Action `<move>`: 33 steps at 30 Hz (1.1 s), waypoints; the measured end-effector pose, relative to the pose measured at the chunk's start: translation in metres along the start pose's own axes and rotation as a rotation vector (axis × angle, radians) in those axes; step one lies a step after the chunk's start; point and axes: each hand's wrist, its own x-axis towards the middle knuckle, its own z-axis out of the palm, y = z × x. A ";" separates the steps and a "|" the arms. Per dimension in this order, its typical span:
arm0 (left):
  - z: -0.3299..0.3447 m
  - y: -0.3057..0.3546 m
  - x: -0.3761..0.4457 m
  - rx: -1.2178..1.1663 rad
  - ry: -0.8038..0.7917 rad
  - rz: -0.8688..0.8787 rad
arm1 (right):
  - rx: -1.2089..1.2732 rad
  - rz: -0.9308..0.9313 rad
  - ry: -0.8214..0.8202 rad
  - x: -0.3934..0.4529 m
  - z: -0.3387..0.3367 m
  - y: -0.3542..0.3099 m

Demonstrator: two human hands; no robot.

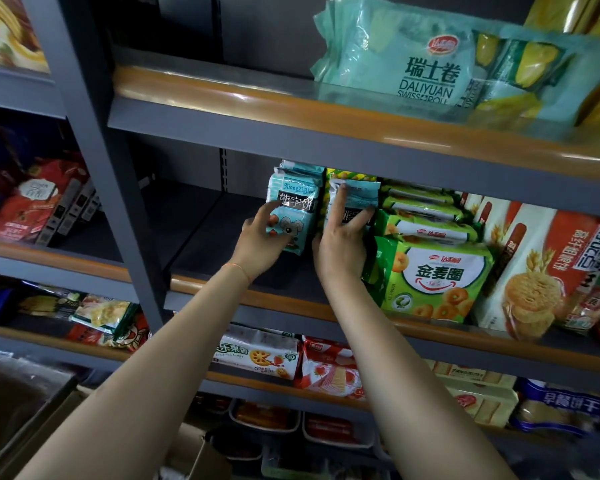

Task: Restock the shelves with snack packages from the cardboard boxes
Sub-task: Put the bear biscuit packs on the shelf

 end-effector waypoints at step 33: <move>-0.026 -0.003 -0.017 -0.274 -0.060 -0.050 | 0.653 0.071 -0.189 -0.020 0.000 -0.023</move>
